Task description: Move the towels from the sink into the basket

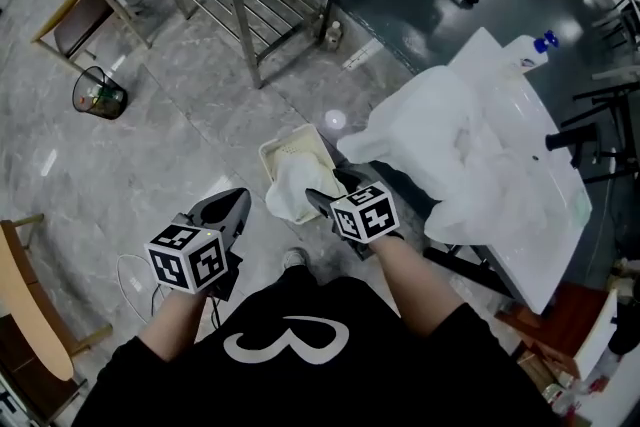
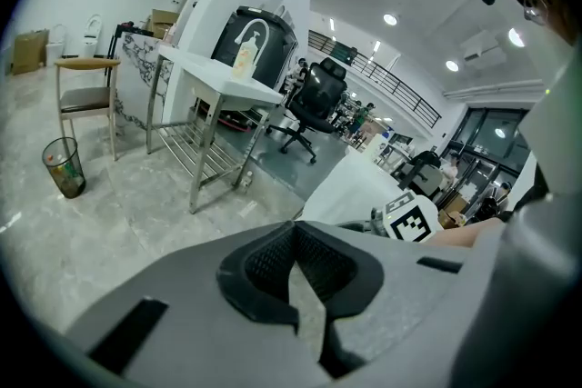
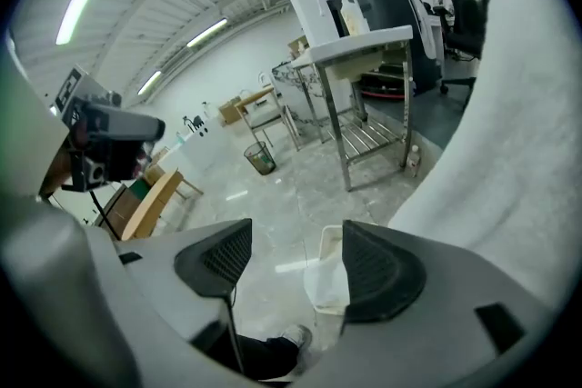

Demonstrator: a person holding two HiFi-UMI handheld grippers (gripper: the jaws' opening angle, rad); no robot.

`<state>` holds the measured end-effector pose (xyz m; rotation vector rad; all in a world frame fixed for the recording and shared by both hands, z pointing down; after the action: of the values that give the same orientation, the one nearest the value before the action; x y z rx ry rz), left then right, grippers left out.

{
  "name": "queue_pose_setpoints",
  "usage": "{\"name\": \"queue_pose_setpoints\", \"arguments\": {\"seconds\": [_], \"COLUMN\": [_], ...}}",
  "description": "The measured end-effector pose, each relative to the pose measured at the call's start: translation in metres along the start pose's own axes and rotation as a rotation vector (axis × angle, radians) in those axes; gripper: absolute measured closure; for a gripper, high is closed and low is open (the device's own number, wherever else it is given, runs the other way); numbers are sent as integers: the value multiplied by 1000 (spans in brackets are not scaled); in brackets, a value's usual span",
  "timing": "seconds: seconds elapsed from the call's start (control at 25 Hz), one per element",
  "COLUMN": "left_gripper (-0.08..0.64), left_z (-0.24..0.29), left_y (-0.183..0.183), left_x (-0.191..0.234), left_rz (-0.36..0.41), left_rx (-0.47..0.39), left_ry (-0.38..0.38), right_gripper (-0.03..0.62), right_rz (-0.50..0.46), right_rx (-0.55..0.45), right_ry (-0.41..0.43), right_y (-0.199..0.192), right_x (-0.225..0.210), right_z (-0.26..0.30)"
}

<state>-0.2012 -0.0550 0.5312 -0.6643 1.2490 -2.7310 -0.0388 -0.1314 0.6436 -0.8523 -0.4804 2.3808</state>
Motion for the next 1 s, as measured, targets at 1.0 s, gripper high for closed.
{"name": "queue_pose_setpoints", "arguments": {"seconds": [1.0], "left_gripper": [554], "left_z": [51], "left_y": [94], "left_x": [-161], "left_rz": [177], "left_rx": [-49], "left_ry": [-158], "right_gripper": [231], "right_rz": [-52], "right_rx": [-416], "right_ry": [-242], "right_y": [43], "right_x": [-89], "right_z": [-331]}}
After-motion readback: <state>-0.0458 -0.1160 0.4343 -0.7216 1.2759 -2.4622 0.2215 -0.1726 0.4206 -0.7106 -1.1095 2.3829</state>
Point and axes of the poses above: the fingertips, and each gripper's own axes: z forward along the fingers, x to its left, y out of its top, the point moved 4 cm from there along -z, backward along the fingers, and after that the axes turned 12 degrees about z, right-handed, at the moved point
